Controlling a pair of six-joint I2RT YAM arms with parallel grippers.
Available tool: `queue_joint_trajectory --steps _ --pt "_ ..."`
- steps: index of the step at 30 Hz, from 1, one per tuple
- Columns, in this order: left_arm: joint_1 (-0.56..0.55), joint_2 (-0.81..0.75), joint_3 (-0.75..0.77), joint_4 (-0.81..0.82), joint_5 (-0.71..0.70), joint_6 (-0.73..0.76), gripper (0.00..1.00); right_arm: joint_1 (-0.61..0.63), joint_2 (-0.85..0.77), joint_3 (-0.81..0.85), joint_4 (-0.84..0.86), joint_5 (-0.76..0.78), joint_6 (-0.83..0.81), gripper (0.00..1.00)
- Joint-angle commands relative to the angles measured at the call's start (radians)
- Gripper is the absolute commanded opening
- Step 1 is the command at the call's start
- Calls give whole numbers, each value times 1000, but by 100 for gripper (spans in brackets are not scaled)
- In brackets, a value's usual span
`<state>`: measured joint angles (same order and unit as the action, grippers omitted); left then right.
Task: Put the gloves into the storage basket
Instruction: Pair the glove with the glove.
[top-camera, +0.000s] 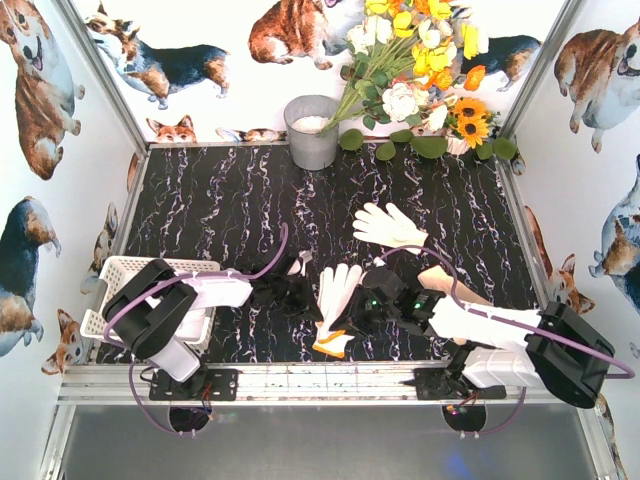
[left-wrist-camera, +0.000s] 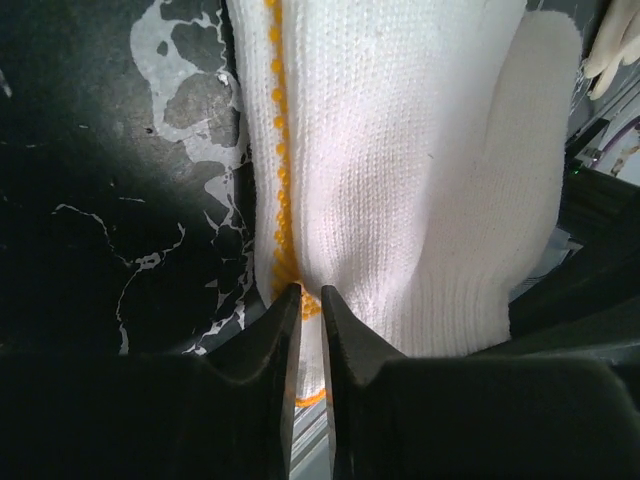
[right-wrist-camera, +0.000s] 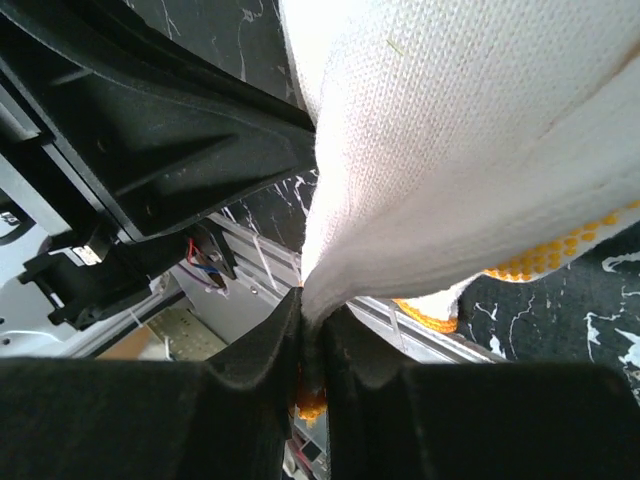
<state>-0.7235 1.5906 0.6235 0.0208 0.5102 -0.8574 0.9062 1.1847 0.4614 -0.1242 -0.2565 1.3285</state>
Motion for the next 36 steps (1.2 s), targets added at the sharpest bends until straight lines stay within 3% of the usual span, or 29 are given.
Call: queue_joint_trajectory --steps 1,10,14,20,29,33,36 --pt "-9 -27 26 -10 -4 26 12 -7 -43 1 -14 36 40 13" --pt "-7 -167 180 -303 -110 189 30 -15 -98 42 -47 89 60 12" --pt "-3 -219 95 -252 -148 115 34 -15 -99 68 -55 82 47 11" --pt "20 -226 -52 -48 -140 -21 34 -6 -89 65 -23 85 54 10" --pt "25 -101 -96 126 -84 -84 20 15 -73 44 18 92 80 9" --pt "26 -76 -99 133 -72 -87 7 33 -51 21 73 103 95 9" --pt "27 -63 -101 138 -69 -90 3 47 -24 9 116 100 111 8"
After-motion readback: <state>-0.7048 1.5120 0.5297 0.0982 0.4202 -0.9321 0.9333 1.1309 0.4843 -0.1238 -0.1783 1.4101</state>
